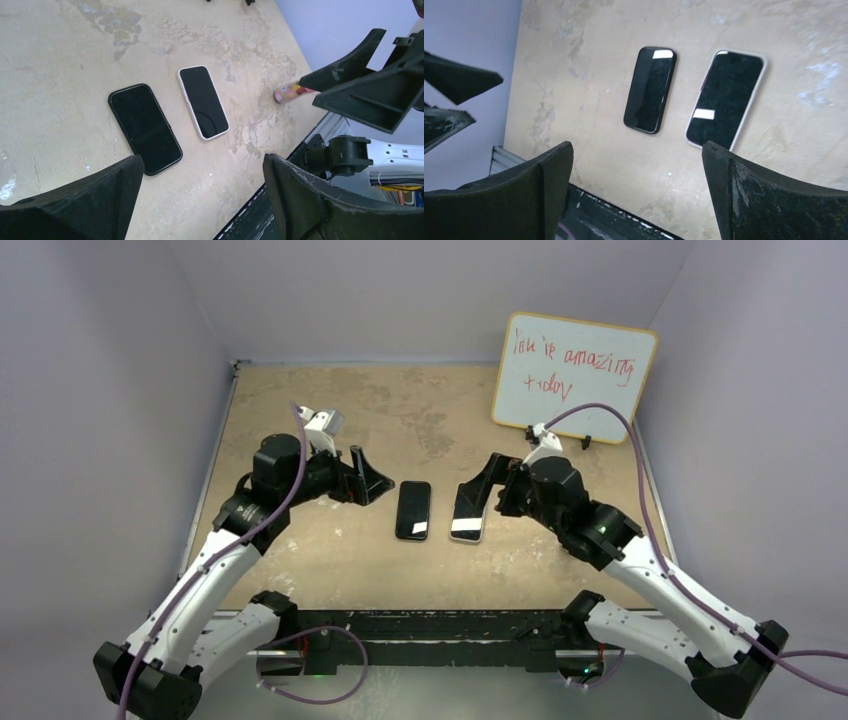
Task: Put the phone into the phone case
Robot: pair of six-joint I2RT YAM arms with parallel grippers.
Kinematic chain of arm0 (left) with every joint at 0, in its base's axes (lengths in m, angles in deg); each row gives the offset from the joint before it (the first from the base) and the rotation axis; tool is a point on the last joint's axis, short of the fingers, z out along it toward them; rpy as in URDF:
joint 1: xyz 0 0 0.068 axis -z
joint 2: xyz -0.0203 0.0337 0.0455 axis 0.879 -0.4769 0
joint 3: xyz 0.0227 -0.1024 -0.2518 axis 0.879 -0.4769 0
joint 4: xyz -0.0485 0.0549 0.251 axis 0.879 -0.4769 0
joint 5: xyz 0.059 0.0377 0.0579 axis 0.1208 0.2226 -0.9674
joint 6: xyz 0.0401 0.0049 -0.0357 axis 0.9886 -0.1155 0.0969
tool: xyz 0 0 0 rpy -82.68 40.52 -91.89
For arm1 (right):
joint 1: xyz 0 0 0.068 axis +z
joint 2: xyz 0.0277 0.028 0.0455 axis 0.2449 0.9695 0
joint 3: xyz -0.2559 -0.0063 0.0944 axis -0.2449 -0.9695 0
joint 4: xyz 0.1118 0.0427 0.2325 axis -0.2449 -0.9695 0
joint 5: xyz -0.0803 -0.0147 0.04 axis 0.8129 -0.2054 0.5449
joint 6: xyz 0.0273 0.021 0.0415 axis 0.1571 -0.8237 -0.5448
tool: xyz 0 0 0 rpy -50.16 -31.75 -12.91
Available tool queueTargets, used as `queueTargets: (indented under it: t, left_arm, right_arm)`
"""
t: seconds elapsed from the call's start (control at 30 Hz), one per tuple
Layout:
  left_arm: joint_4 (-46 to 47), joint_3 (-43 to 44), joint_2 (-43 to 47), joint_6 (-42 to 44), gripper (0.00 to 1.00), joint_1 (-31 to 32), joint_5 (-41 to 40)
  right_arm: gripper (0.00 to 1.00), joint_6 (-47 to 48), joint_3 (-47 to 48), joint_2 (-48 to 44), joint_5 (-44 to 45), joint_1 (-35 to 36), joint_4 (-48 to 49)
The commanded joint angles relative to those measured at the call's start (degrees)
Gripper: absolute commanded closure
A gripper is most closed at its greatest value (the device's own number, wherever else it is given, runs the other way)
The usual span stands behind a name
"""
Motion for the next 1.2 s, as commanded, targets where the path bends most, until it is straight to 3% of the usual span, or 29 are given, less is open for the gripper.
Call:
queueTargets:
  t: [0.0,0.2,1.17]
  left_arm:
    - [-1.1,2.3,4.2,-0.3,0.06,-0.3,-0.2]
    - [-4.3,2.8,7.5,-0.9,0.04,-0.3,-5.0]
    - [-2.6,0.3,12.6,-2.7,0.04,-0.3,-5.8]
  right_arm:
    - [0.01,4.6,4.1,-3.4,6.0,0.1,-5.2]
    - [0.01,5.0,3.3,-7.0,5.5,0.2,-4.6]
    - [0.01,4.0,1.1,-8.6,5.3,0.1,-4.7]
